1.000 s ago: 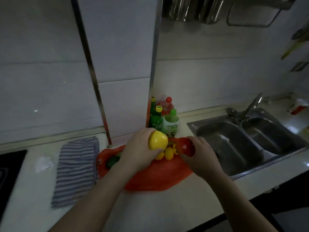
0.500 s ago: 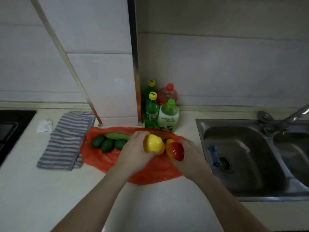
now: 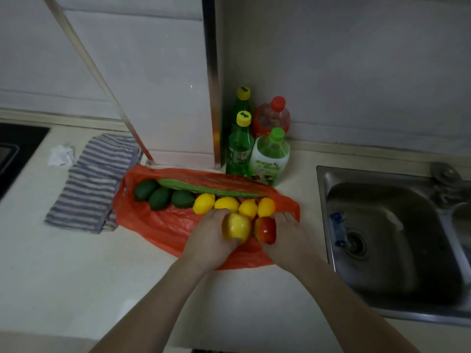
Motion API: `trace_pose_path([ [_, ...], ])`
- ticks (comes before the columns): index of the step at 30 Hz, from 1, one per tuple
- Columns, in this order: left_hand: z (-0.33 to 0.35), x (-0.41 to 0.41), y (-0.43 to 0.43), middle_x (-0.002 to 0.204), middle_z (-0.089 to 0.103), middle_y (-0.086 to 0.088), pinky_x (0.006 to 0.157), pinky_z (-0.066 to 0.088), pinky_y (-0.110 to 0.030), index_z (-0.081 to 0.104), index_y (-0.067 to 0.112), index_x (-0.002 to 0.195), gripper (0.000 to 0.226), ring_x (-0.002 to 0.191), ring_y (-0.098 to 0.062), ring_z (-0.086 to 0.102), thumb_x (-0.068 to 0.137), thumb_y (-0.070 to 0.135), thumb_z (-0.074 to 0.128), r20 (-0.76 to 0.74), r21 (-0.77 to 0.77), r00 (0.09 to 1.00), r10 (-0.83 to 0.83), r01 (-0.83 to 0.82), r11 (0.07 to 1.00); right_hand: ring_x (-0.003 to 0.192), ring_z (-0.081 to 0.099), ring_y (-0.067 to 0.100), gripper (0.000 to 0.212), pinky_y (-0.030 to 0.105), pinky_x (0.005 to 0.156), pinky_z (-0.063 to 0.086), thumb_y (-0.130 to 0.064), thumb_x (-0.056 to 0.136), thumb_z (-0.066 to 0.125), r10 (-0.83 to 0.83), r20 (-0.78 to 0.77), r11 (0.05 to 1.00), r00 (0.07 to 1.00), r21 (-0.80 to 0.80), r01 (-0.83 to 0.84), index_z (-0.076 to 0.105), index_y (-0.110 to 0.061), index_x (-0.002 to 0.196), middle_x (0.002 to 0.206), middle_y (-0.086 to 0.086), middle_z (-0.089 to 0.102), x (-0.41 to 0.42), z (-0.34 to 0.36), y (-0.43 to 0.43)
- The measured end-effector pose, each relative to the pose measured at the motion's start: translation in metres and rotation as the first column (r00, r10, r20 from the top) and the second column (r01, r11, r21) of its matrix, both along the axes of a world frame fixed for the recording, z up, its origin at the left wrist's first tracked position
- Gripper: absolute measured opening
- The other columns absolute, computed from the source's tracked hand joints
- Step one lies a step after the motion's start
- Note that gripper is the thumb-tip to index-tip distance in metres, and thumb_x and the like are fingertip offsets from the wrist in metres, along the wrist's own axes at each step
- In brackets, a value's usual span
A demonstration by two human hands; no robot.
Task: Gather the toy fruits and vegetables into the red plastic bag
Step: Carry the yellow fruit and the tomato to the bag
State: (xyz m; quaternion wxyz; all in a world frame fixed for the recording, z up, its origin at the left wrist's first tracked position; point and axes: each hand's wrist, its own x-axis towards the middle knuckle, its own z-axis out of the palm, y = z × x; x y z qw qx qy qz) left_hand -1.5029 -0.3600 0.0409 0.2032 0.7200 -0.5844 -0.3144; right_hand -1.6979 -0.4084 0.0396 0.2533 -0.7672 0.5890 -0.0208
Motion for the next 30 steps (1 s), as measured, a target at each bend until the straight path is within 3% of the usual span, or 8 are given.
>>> trace_pose_path([
  [9, -0.009, -0.020, 0.001, 0.126, 0.054, 0.001, 0.081, 0.042, -0.029, 0.053, 0.025, 0.126, 0.060, 0.109, -0.019, 0.053, 0.072, 0.031, 0.080, -0.066, 0.003, 0.998, -0.024, 0.025, 1.000, 0.127, 0.042, 0.031, 0.058, 0.040, 0.101, 0.043, -0.030, 0.076, 0.063, 0.068, -0.084, 0.997, 0.994, 0.027, -0.066, 0.044, -0.023, 0.131, 0.132, 0.006, 0.046, -0.009, -0.005, -0.003],
  [15, -0.020, -0.029, -0.002, 0.131, 0.053, 0.003, 0.089, 0.046, -0.032, 0.049, 0.028, 0.131, 0.068, 0.114, -0.018, 0.053, 0.070, 0.035, 0.080, -0.096, 0.011, 0.995, -0.035, 0.036, 0.999, 0.117, 0.046, 0.026, 0.048, 0.035, 0.094, 0.041, -0.021, 0.075, 0.064, 0.050, -0.133, 0.998, 0.990, 0.038, -0.045, 0.047, -0.019, 0.120, 0.129, 0.005, 0.047, -0.013, 0.000, -0.005],
  [22, -0.030, -0.026, -0.003, 0.133, 0.051, 0.000, 0.094, 0.043, -0.032, 0.049, 0.024, 0.134, 0.071, 0.118, -0.019, 0.050, 0.071, 0.032, 0.081, -0.094, 0.005, 0.993, -0.069, 0.070, 0.998, 0.127, 0.042, 0.030, 0.060, 0.037, 0.100, 0.042, -0.024, 0.078, 0.060, 0.072, -0.077, 0.997, 0.994, 0.032, -0.069, 0.042, -0.020, 0.135, 0.140, 0.004, 0.043, -0.014, -0.009, -0.002],
  [30, -0.036, -0.020, -0.004, 0.142, 0.043, 0.005, 0.100, 0.036, -0.024, 0.045, 0.025, 0.142, 0.075, 0.127, -0.014, 0.043, 0.076, 0.038, 0.079, -0.093, -0.002, 0.991, -0.100, 0.101, 0.995, 0.118, 0.047, 0.022, 0.063, 0.034, 0.097, 0.044, -0.027, 0.082, 0.059, 0.033, -0.005, 0.999, 0.999, 0.008, -0.033, 0.036, -0.030, 0.140, 0.143, -0.002, 0.037, -0.017, -0.015, 0.005],
])
